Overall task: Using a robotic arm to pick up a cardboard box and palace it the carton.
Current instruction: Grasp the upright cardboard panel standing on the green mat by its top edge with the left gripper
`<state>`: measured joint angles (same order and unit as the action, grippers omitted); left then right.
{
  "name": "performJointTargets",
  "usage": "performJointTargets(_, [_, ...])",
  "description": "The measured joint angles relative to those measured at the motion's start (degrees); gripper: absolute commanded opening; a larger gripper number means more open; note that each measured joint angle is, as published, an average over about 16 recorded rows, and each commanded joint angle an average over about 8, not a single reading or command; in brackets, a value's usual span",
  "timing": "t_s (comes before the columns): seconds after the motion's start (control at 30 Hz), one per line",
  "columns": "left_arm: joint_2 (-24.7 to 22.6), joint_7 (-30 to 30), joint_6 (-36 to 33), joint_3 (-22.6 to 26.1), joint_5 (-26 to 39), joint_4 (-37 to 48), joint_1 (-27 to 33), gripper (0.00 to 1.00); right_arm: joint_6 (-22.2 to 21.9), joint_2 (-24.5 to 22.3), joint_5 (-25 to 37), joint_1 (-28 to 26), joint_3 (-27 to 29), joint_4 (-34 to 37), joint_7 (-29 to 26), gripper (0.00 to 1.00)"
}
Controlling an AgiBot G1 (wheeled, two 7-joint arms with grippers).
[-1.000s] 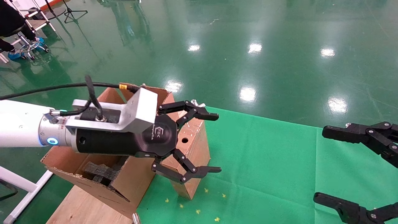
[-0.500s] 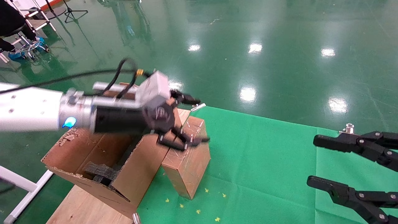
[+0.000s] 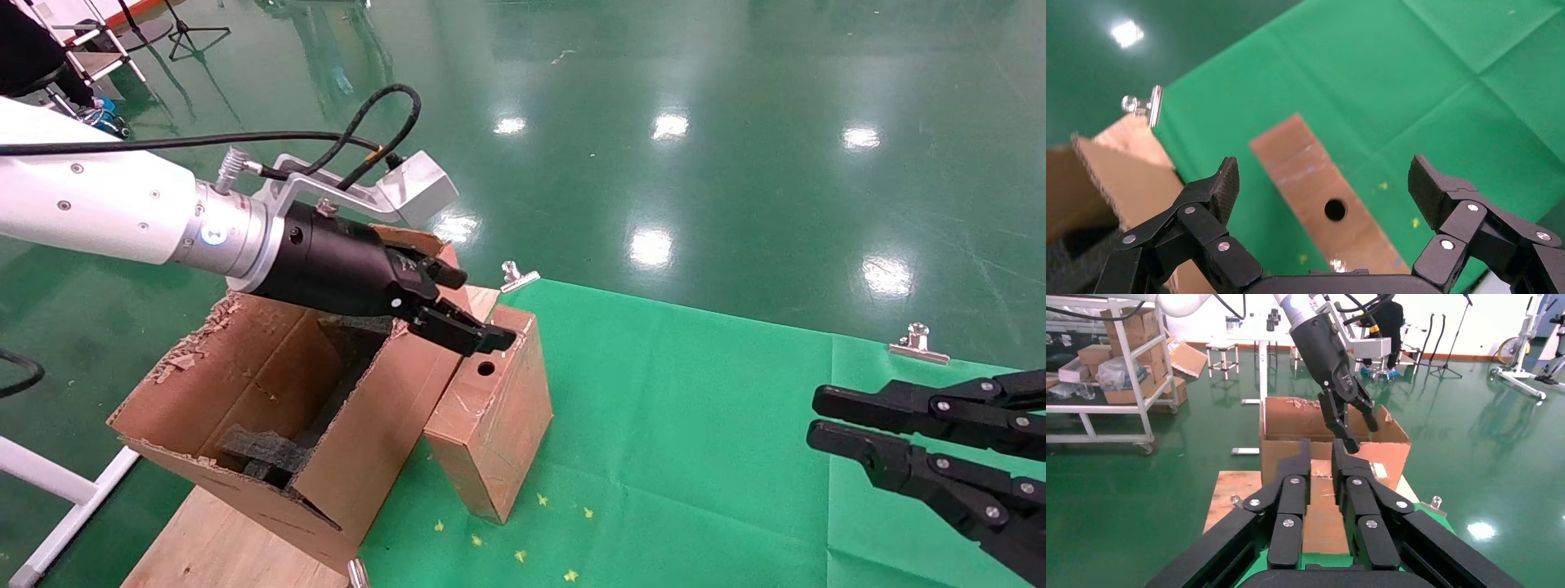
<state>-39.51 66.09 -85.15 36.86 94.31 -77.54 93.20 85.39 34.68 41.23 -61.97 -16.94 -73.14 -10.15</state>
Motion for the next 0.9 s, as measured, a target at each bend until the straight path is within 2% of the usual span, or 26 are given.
performJointTargets(0.4, [-1.59,9.04,-0.65,3.60,3.37,-0.08,-1.17,1.00,-0.01,-0.01,-0.02,-0.01,-0.03,0.00,0.02,0.00])
performJointTargets(0.9, [-4.42,11.11,3.00,6.45,8.63,-0.31,-3.61,1.00,-0.03,-0.03,-0.05,-0.02,-0.08,0.00,0.04,0.00])
